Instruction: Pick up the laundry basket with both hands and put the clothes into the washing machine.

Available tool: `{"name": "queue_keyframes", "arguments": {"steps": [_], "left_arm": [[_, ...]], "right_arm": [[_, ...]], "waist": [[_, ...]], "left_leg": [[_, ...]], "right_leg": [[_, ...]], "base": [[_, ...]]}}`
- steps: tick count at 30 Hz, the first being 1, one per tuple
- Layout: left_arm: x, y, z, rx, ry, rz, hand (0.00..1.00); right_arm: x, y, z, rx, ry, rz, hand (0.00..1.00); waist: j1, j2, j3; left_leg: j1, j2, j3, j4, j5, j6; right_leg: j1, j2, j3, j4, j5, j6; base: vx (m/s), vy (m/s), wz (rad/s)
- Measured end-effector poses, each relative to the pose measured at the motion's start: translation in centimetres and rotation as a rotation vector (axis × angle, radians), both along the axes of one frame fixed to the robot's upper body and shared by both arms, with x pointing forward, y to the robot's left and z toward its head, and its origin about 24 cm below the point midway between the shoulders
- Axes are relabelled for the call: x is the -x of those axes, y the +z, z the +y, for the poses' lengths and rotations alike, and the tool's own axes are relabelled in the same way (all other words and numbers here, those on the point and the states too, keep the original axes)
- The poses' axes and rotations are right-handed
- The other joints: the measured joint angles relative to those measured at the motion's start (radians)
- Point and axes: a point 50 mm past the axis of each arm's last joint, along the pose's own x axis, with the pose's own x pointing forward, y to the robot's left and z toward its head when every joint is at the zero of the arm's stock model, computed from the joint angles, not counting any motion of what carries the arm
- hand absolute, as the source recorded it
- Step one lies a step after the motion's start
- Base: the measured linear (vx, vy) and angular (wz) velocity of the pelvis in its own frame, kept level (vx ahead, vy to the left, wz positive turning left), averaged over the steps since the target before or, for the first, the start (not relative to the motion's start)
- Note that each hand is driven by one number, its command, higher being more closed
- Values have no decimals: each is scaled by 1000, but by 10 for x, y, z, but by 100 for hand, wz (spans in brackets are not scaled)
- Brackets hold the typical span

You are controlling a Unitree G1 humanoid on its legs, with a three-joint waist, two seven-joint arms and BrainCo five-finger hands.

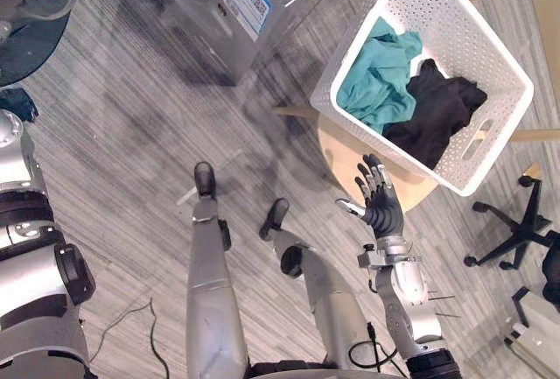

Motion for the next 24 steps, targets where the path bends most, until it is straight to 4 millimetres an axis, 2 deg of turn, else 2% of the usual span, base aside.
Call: {"name": "queue_keyframes", "arguments": {"steps": [3, 4, 7, 11, 13, 15, 16, 17, 19, 22, 24], "left_arm": [[11, -22, 9, 41, 39, 23, 0], [12, -32, 5, 44, 36, 34, 0], [18, -59, -9, 16, 2, 71, 0], [18, -124, -54, 66, -139, 159, 0], [27, -183, -89, 181, -227, 276, 0], [35, -213, -108, 238, -278, 355, 0], [50, -250, -133, 310, -337, 468, 0], [57, -261, -140, 335, -353, 504, 0], [88, -305, -161, 431, -384, 657, 0], [117, -337, -173, 504, -401, 801, 0], [134, -355, -175, 544, -396, 891, 0]], "right_arm": [[1, -1, 1, -14, -7, 5, 0], [4, -4, -2, -22, -26, 17, 0], [7, -8, -7, -14, -45, 35, 0], [8, -16, -13, 27, -81, 73, 0], [9, -39, -20, 74, -108, 176, 0], [11, -52, -26, 123, -119, 247, 0], [13, -63, -35, 169, -147, 312, 0], [13, -64, -37, 169, -161, 320, 0], [11, -59, -45, 179, -206, 304, 0], [9, -49, -53, 193, -249, 264, 0], [7, -45, -51, 194, -248, 248, 0]], "waist": [[9, 0, 0], [23, 0, 0], [25, 1, 1], [26, 4, 1], [21, 26, -11], [18, 45, -27], [14, 71, -55], [13, 76, -66], [-5, 97, -112], [-15, 107, -172], [-31, 107, -188]], "left_leg": [[48, 6, 16, 1, -11, -8], [75, 4, 28, 4, -18, -14], [142, -13, 42, -4, -22, -19], [262, -62, 68, -47, -22, -18], [333, -93, 69, -67, -24, -14], [362, -104, 71, -76, -27, -10], [396, -119, 85, -89, -31, -3], [412, -122, 94, -98, -31, -2], [488, -145, 129, -141, -31, 2], [579, -157, 185, -194, -34, 5], [648, -164, 211, -221, -46, 8]], "right_leg": [[37, -2, 3, 6, -7, -10], [56, -9, 0, 15, -21, -33], [114, -28, -3, 24, -51, -78], [186, -86, 1, 82, -123, -70], [238, -119, 4, 107, -150, -57], [259, -128, 5, 110, -153, -53], [284, -136, 20, 109, -157, -47], [290, -141, 30, 109, -159, -43], [326, -160, 63, 105, -165, -33], [360, -169, 117, 98, -166, -28], [400, -173, 146, 97, -168, -22]], "base": [[82, 1, -5], [87, -33, 5], [60, -26, 15], [37, -4, 24], [47, 3, 26], [58, 19, 12], [47, 18, -5], [63, 34, -17], [74, 32, -28], [69, 21, -44], [79, 4, -41]]}}
